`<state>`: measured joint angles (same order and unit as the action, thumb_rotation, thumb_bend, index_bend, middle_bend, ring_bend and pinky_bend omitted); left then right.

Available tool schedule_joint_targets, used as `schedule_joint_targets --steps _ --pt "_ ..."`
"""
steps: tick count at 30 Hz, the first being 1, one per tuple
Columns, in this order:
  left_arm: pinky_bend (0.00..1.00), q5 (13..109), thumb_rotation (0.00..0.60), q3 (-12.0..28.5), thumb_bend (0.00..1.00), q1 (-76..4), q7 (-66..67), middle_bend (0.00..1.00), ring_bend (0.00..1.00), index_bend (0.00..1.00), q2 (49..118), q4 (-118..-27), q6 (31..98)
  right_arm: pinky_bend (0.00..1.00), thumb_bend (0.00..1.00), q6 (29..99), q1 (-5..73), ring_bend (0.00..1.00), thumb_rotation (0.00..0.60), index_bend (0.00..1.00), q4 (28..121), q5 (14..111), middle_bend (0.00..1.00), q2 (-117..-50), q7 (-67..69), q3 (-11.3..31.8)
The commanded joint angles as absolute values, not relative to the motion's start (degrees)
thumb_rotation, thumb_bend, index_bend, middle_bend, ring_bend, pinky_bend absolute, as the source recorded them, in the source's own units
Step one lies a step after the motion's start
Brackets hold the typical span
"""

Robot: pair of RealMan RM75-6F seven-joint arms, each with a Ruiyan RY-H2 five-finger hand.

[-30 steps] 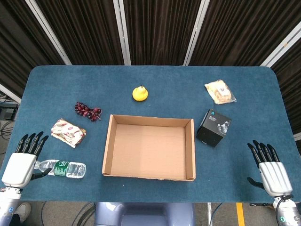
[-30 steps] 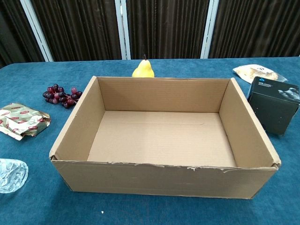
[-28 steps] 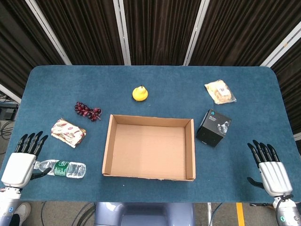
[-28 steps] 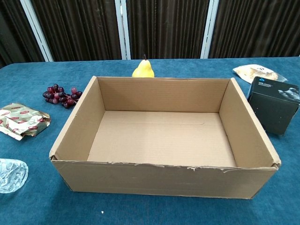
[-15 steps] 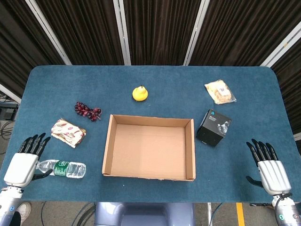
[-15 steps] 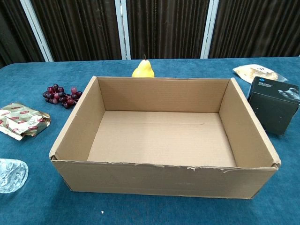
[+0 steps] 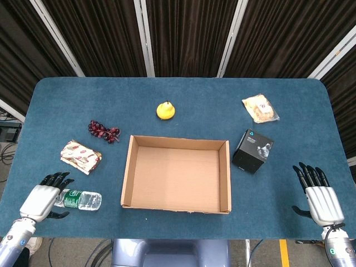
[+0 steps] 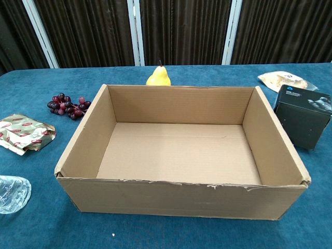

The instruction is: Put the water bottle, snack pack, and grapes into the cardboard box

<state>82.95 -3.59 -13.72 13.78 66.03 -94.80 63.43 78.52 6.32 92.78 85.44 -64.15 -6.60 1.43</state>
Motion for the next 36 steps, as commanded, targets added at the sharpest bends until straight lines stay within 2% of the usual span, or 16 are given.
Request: schedule_joint_targets --steps 1,5,7,8,10,11,13,16,19,22,26,32,36 --pt "0.13 80.82 0.556 -3.06 0.00 -15.67 15.83 0.10 0.08 0.22 68.14 -92.86 60.03 0.00 0.02 78.23 6.44 0.00 0.600 0.00 92.63 84.95 0.00 -64.19 -6.53 1.63" --pt "0.17 79.82 0.559 -2.82 0.00 -17.08 18.25 0.13 0.12 0.25 70.09 -91.38 57.90 0.00 0.02 77.89 6.59 0.00 0.600 0.00 92.60 84.30 0.00 -64.21 -6.54 1.87" --pt "0.23 79.55 0.557 -2.78 0.00 -17.54 19.46 0.16 0.17 0.28 71.20 -90.72 57.39 0.00 0.02 77.74 6.68 0.00 0.600 0.00 92.53 83.97 0.00 -64.17 -6.32 2.04" --pt "0.25 79.48 0.557 -2.79 0.00 -17.64 19.74 0.19 0.20 0.30 71.46 -90.55 57.24 0.00 0.02 77.69 6.70 0.00 0.600 0.00 92.51 83.90 0.00 -64.15 -6.22 2.08" --pt "0.36 79.44 0.562 -2.90 0.03 -18.09 20.76 0.30 0.29 0.38 72.49 -89.89 56.71 0.00 0.02 77.56 6.75 0.00 0.600 0.00 92.34 83.56 0.00 -64.12 -6.00 2.22" --pt "0.40 79.62 0.571 -2.93 0.06 -18.23 21.22 0.34 0.33 0.43 72.94 -89.64 56.78 0.00 0.02 77.46 6.77 0.00 0.600 0.00 92.30 83.44 0.00 -64.10 -5.92 2.23" --pt "0.50 80.05 0.596 -2.86 0.17 -18.17 21.72 0.47 0.44 0.58 73.56 -89.34 57.56 0.00 0.02 77.38 6.83 0.00 0.600 0.00 92.27 83.35 0.00 -64.02 -5.86 2.28" --pt "0.59 81.81 0.600 -2.49 0.33 -17.43 21.76 0.61 0.54 0.76 74.72 -88.85 60.95 0.00 0.02 77.22 6.90 0.00 0.600 0.00 92.39 83.15 0.00 -63.81 -5.81 2.34" --pt "0.65 84.49 0.600 -2.08 0.44 -16.08 20.06 0.69 0.61 0.86 75.63 -88.42 65.98 0.00 0.02 77.15 6.93 0.00 0.600 0.00 92.54 83.01 0.00 -63.70 -5.83 2.36" --pt "0.67 87.83 0.600 -2.02 0.48 -14.55 17.09 0.72 0.62 0.89 75.62 -88.10 71.50 0.00 0.02 77.04 6.88 0.00 0.600 0.00 92.49 83.01 0.00 -63.77 -5.84 2.17" --pt "0.67 91.39 0.600 -3.06 0.48 -13.78 13.45 0.72 0.62 0.89 73.62 -89.93 74.76 0.00 0.02 77.25 6.72 0.00 0.600 0.00 92.40 83.18 0.00 -63.79 -5.55 2.01" --pt "0.67 98.80 0.600 -5.56 0.49 -15.46 4.69 0.73 0.62 0.90 64.08 -101.58 76.31 0.00 0.02 78.10 6.46 0.00 0.600 0.00 92.85 84.00 0.00 -63.16 -4.47 1.90" --pt "0.67 101.64 0.600 -3.37 0.54 -18.35 2.53 0.73 0.62 0.90 60.99 -107.84 76.54 0.00 0.02 78.87 6.34 0.00 0.600 0.00 93.39 85.21 0.00 -62.38 -3.34 1.73"
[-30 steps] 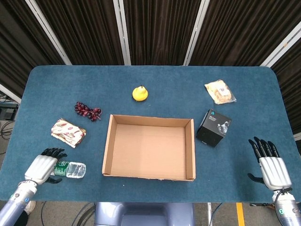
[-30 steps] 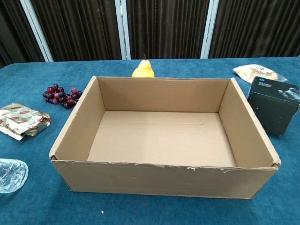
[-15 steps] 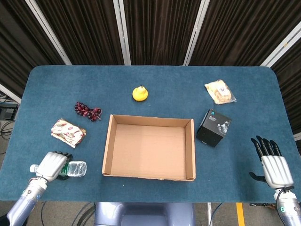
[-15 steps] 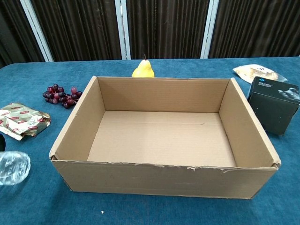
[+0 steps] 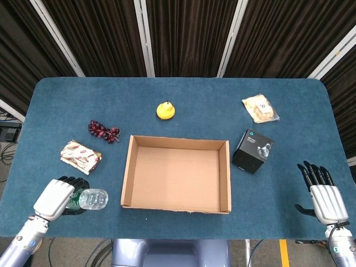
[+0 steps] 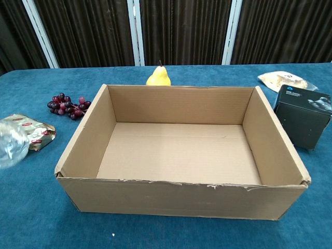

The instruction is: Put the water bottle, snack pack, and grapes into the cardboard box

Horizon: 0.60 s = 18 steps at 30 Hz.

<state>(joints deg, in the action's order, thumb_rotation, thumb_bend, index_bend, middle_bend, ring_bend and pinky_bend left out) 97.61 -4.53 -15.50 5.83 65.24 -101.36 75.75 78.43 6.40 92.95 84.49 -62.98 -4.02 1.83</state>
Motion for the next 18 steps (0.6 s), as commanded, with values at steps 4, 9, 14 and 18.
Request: schedule_joint_targets --steps 4,9,14,18 --pt "0.67 102.15 0.600 0.58 0.55 -22.64 5.23 0.74 0.62 0.92 60.76 -113.69 73.52 0.00 0.02 79.23 6.19 0.00 0.600 0.00 93.72 86.15 0.00 -61.80 -2.21 1.36" --pt "0.67 95.35 0.600 7.01 0.55 -28.66 7.57 0.74 0.62 0.92 62.95 -119.01 67.25 0.00 0.02 80.14 5.63 0.00 0.600 0.00 93.54 87.05 0.00 -61.24 -0.60 0.91" --pt "0.67 84.24 0.600 12.93 0.56 -36.30 9.43 0.74 0.62 0.93 69.11 -119.81 58.65 0.00 0.02 80.06 5.53 0.00 0.600 0.00 92.92 87.36 0.00 -60.87 0.77 0.61" --pt "0.67 76.30 0.600 15.54 0.55 -42.14 13.21 0.74 0.62 0.93 75.08 -117.16 53.13 0.00 0.02 79.78 5.58 0.00 0.600 0.00 92.54 86.87 0.00 -60.66 1.68 0.76"
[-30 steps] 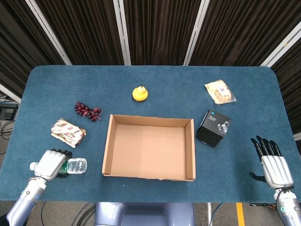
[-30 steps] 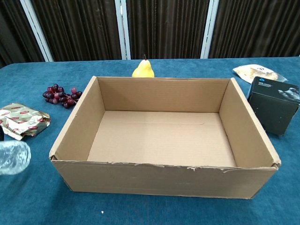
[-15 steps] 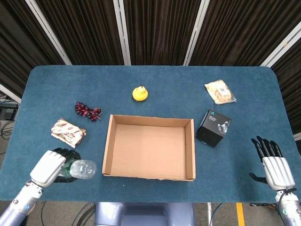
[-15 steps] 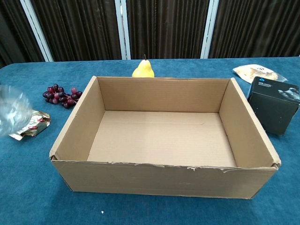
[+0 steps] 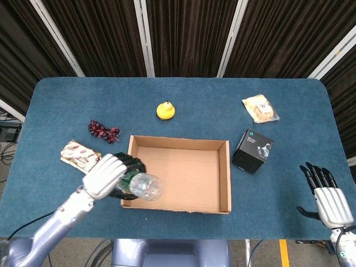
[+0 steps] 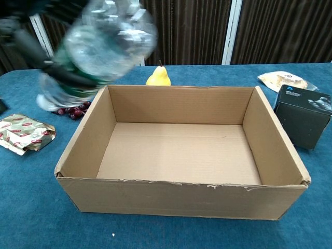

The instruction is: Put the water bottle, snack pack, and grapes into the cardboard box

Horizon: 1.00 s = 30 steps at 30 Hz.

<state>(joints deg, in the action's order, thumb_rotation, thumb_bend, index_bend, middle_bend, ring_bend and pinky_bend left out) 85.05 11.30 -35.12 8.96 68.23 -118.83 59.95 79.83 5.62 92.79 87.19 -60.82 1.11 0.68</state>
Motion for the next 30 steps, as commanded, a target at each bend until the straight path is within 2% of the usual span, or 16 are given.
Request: schedule_joint_targets --steps 1,9,13,15,17,18,20,22,23,25,26,28,30 --pt "0.67 75.25 0.600 15.83 0.55 -42.96 13.96 0.75 0.62 0.93 75.98 -116.53 52.53 0.00 0.02 79.81 5.54 0.00 0.600 0.00 92.49 86.79 0.00 -60.63 1.84 0.78" --pt "0.67 65.04 0.600 19.34 0.54 -52.71 21.88 0.75 0.62 0.93 91.87 -104.43 51.13 0.00 0.02 79.35 5.50 0.00 0.600 0.00 91.54 86.31 0.00 -60.30 3.58 0.77" --pt "0.65 62.43 0.600 19.35 0.51 -56.18 24.81 0.75 0.62 0.92 97.80 -98.67 50.91 0.00 0.02 79.06 5.53 0.00 0.600 0.00 90.97 85.34 0.00 -60.18 4.47 1.18" --pt "0.64 61.59 0.600 19.03 0.46 -57.22 25.87 0.73 0.61 0.90 99.67 -96.71 50.83 0.00 0.02 78.81 5.61 0.00 0.600 0.00 90.78 84.97 0.00 -60.14 4.81 1.33" --pt "0.63 60.68 0.600 18.49 0.36 -58.06 26.94 0.68 0.60 0.81 101.04 -95.05 50.54 0.00 0.02 78.45 5.76 0.00 0.600 0.00 90.63 84.70 0.00 -60.11 5.00 1.44" --pt "0.62 59.93 0.600 17.98 0.29 -58.55 27.72 0.64 0.58 0.73 101.56 -94.22 50.06 0.00 0.02 78.17 5.87 0.00 0.600 0.00 90.53 84.56 0.00 -60.08 5.08 1.46" --pt "0.61 58.20 0.600 17.14 0.22 -59.27 28.17 0.57 0.55 0.55 101.63 -93.78 48.28 0.00 0.02 77.87 6.00 0.00 0.600 0.00 90.41 84.34 0.00 -60.02 5.20 1.55" --pt "0.61 56.92 0.600 16.74 0.15 -59.45 27.68 0.50 0.52 0.31 101.14 -94.21 46.96 0.00 0.02 77.80 5.99 0.00 0.600 0.00 90.34 84.16 0.00 -60.00 5.28 1.60" --pt "0.60 56.34 0.600 16.46 0.12 -59.43 27.23 0.47 0.51 0.23 100.55 -94.73 46.19 0.00 0.02 77.94 5.92 0.00 0.600 0.00 90.33 84.12 0.00 -59.97 5.32 1.63" --pt "0.54 55.84 0.600 15.82 0.04 -59.46 27.12 0.34 0.42 0.05 99.19 -95.59 45.09 0.00 0.02 78.20 5.76 0.00 0.600 0.00 90.29 84.10 0.00 -59.97 5.32 1.64" --pt "0.48 55.44 0.600 15.16 0.01 -59.56 27.42 0.24 0.33 0.01 97.92 -96.30 44.13 0.00 0.02 78.36 5.70 0.00 0.600 0.00 90.27 84.17 0.00 -60.01 5.25 1.64" --pt "0.38 53.80 0.600 13.70 0.00 -60.02 28.30 0.08 0.17 0.00 94.34 -98.65 41.44 0.00 0.02 78.59 5.62 0.00 0.600 0.00 90.37 84.29 0.00 -60.09 5.03 1.62" --pt "0.28 52.97 0.600 13.10 0.00 -60.22 28.70 0.01 0.05 0.00 91.56 -100.84 40.31 0.00 0.02 78.62 5.63 0.00 0.600 0.00 90.48 84.35 0.00 -60.15 4.76 1.61"
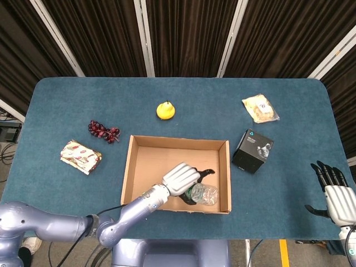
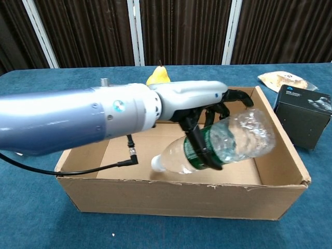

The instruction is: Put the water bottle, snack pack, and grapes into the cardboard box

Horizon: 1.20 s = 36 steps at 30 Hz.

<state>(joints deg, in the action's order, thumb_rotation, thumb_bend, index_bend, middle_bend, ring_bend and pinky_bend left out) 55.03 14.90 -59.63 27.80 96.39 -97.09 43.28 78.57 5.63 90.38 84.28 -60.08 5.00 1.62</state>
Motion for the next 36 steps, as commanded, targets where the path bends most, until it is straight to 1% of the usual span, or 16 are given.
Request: schedule_joint_targets --steps 1,4,7,13,17,19,21,22,25,30,33,36 --pt "0.23 52.92 0.600 12.66 0.00 -60.21 29.21 0.00 0.02 0.00 89.73 -102.32 40.16 0.00 0.02 78.63 5.61 0.00 0.600 0.00 90.55 84.42 0.00 -60.20 4.52 1.55" --pt "0.13 53.73 0.597 11.72 0.00 -59.48 30.18 0.00 0.00 0.00 85.51 -106.23 41.36 0.00 0.02 78.75 5.59 0.00 0.600 0.00 90.76 84.65 0.00 -60.31 3.92 1.44" --pt "0.07 54.60 0.589 11.01 0.00 -58.33 30.07 0.00 0.00 0.00 82.13 -109.68 42.84 0.00 0.02 79.04 5.49 0.00 0.600 0.00 91.06 84.83 0.00 -60.40 3.26 1.39" --pt "0.06 57.85 0.587 10.28 0.00 -55.30 27.78 0.00 0.00 0.00 76.63 -114.86 46.10 0.00 0.02 79.85 5.20 0.00 0.600 0.00 91.89 85.89 0.00 -60.69 1.72 0.96" --pt "0.06 63.82 0.585 9.25 0.00 -51.01 26.47 0.00 0.00 0.00 70.58 -118.87 51.26 0.00 0.02 79.76 5.19 0.00 0.600 0.00 92.03 86.20 0.00 -60.96 0.86 0.69" --pt "0.07 67.59 0.584 7.88 0.00 -47.87 25.54 0.00 0.00 0.00 66.58 -120.30 54.55 0.00 0.02 79.58 5.24 0.00 0.600 0.00 92.01 86.14 0.00 -61.11 0.56 0.65" --pt "0.07 69.36 0.585 6.99 0.00 -46.39 24.87 0.00 0.00 0.00 64.76 -120.42 55.81 0.00 0.02 79.59 5.24 0.00 0.600 0.00 92.03 86.12 0.00 -61.19 0.41 0.66" --pt "0.07 70.73 0.585 5.85 0.00 -44.81 24.05 0.00 0.00 0.00 62.88 -119.88 56.86 0.00 0.02 79.60 5.23 0.00 0.600 0.00 92.07 86.18 0.00 -61.25 0.23 0.63" --pt "0.07 72.49 0.586 3.89 0.00 -42.71 22.35 0.00 0.00 0.00 59.94 -117.85 57.44 0.00 0.02 79.60 5.24 0.00 0.600 0.00 92.16 86.14 0.00 -61.39 -0.17 0.63" --pt "0.07 73.23 0.585 0.65 0.00 -40.75 17.52 0.00 0.00 0.00 55.19 -113.70 54.34 0.00 0.02 79.41 5.27 0.00 0.600 0.00 92.40 85.32 0.00 -61.56 -0.65 0.97" --pt "0.07 73.25 0.586 -1.12 0.00 -39.71 15.44 0.00 0.00 0.00 53.53 -111.29 52.61 0.00 0.02 79.24 5.28 0.00 0.600 0.00 92.26 84.81 0.00 -61.67 -0.72 1.13" --pt "0.06 73.64 0.583 -2.47 0.00 -38.31 13.74 0.00 0.00 0.01 53.26 -108.61 52.32 0.00 0.02 78.88 5.38 0.00 0.600 0.00 92.01 84.40 0.00 -61.80 -0.90 1.21"
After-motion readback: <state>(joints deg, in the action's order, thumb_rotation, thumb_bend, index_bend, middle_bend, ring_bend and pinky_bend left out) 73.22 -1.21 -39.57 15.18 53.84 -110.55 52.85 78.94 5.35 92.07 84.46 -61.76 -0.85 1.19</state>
